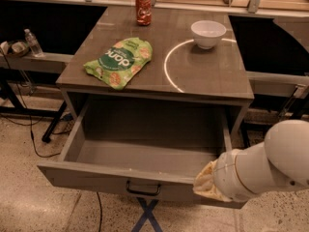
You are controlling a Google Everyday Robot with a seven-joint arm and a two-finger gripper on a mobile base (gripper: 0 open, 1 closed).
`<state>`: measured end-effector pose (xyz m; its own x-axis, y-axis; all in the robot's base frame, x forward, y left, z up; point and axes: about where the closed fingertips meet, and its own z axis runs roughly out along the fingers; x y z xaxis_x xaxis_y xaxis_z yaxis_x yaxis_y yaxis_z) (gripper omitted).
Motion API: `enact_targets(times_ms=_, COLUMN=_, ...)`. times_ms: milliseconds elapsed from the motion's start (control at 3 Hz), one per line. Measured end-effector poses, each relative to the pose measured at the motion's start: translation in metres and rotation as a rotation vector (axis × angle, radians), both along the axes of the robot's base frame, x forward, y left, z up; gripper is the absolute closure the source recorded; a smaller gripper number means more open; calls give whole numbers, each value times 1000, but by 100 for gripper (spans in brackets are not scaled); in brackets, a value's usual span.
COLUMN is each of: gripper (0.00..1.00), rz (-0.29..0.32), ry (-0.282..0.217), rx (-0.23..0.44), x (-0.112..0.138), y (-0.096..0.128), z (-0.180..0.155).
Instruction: Close top drawer
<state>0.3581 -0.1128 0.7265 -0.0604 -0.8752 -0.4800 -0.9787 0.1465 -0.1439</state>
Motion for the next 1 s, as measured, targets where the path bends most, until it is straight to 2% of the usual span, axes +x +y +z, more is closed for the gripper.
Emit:
enact_targets(times_ms=333, gripper=100, rz=16, ry=55, rx=-9, x=-24, y=-2, z=-30)
enact_targets(times_ms=667, gripper=100, rz=32, ry=70, rx=-14, x=-32, y=4, z=-51)
enact_targets(times_ms=1000, gripper=100, rz=42, ry=44, rx=-10, x=-10, y=19, z=-69)
